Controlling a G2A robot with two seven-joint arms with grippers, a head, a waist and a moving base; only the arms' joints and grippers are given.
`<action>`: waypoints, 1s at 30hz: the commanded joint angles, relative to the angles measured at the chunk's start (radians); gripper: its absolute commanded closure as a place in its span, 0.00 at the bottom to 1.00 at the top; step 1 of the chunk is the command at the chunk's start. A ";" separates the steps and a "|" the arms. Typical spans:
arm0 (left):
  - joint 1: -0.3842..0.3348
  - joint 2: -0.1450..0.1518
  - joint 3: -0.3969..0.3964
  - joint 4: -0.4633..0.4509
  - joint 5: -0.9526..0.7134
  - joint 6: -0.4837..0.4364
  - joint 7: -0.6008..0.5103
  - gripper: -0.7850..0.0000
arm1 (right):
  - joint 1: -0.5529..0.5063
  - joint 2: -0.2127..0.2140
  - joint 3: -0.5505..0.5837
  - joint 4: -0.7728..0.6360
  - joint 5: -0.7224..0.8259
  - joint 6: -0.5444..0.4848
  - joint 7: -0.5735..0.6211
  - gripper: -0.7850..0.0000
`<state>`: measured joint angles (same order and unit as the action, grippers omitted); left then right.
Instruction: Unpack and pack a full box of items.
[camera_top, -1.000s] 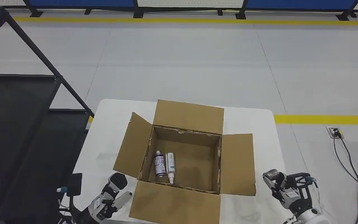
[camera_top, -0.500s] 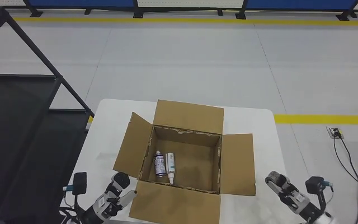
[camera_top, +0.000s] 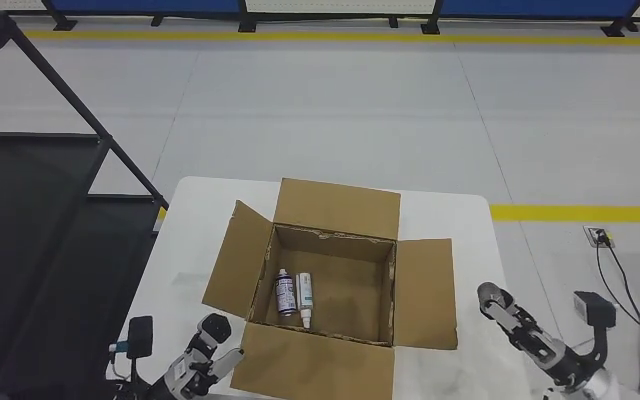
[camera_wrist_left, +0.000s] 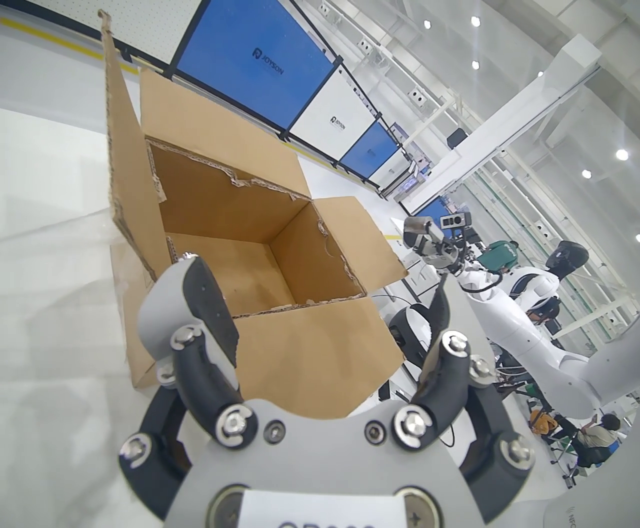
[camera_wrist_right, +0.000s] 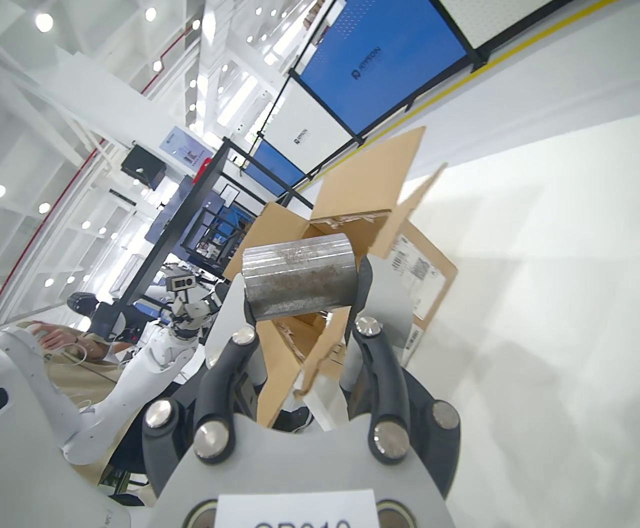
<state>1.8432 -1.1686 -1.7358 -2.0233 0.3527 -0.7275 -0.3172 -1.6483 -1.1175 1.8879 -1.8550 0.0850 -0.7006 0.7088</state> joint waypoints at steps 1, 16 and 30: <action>0.008 0.000 -0.008 0.006 -0.007 -0.008 0.013 0.00 | 0.000 0.001 -0.015 -0.048 0.020 0.024 0.010 1.00; 0.056 0.004 -0.084 0.067 -0.069 -0.049 0.088 0.00 | 0.079 0.008 -0.107 -0.135 0.021 0.240 0.072 1.00; 0.092 0.010 -0.167 0.080 -0.139 -0.092 0.092 0.00 | 0.487 -0.014 -0.563 -0.024 -0.069 0.659 0.203 1.00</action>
<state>1.9296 -1.1584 -1.9003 -1.9488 0.2170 -0.8151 -0.2299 -1.2248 -1.1263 1.3771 -1.9130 0.0144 -0.0915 0.9016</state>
